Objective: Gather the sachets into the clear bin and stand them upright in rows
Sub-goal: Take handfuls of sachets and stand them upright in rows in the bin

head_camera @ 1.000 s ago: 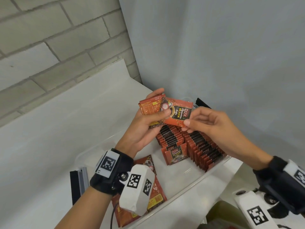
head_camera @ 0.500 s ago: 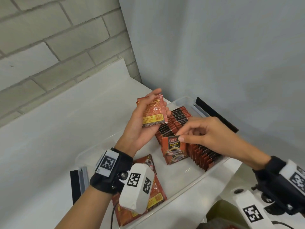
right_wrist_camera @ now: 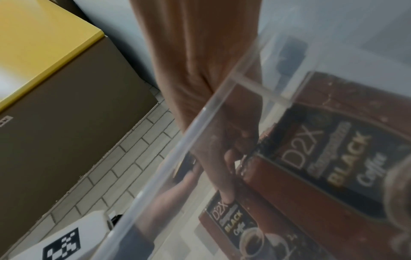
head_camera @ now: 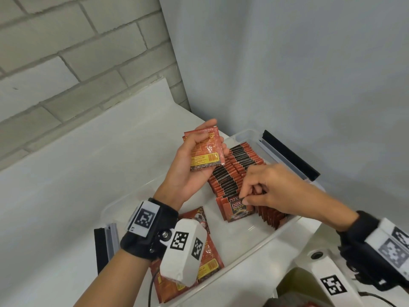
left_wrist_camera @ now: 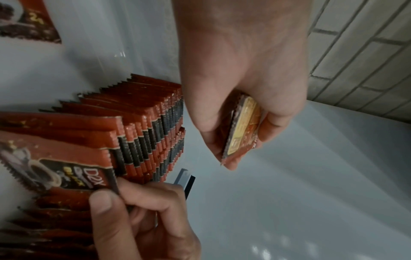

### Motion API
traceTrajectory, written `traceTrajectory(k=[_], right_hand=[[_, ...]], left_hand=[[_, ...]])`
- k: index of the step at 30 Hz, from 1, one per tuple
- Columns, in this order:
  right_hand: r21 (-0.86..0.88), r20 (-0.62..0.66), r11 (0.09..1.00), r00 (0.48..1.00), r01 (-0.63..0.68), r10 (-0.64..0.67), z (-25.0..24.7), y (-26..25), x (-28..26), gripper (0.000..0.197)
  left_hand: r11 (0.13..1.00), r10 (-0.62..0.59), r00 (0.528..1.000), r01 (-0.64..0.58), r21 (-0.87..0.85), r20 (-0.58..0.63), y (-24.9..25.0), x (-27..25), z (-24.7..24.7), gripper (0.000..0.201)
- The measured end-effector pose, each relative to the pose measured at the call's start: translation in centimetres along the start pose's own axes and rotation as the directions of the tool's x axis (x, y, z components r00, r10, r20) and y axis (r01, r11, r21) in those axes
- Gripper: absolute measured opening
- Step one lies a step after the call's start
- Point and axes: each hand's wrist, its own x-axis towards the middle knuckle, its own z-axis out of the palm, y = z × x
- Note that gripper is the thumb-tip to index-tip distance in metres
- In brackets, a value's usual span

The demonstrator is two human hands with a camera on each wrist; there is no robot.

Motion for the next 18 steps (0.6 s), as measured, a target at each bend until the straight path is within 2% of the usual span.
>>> traceTrajectory(k=[4, 10, 15, 18], right_hand=[[-0.04, 0.048, 0.999, 0.999, -0.007, 0.009, 0.16, 0.0, 0.01, 0.013], [-0.002, 0.031, 0.999, 0.998, -0.051, 0.051, 0.05, -0.21, 0.04, 0.015], [0.143, -0.187, 0.984, 0.973, -0.107, 0.133, -0.17, -0.5, -0.01, 0.019], [0.335, -0.243, 0.934, 0.946, -0.126, 0.215, -0.38, -0.82, 0.01, 0.022]], left_hand=[[1.0, 0.005, 1.0, -0.005, 0.015, 0.021, -0.01, -0.03, -0.11, 0.032], [0.999, -0.004, 0.998, 0.003, 0.034, 0.056, -0.11, 0.04, -0.27, 0.035], [0.987, -0.002, 0.997, -0.01, 0.161, 0.071, -0.26, -0.02, -0.33, 0.036], [0.98, -0.018, 0.995, -0.001, 0.2, 0.094, -0.41, -0.09, -0.17, 0.036]])
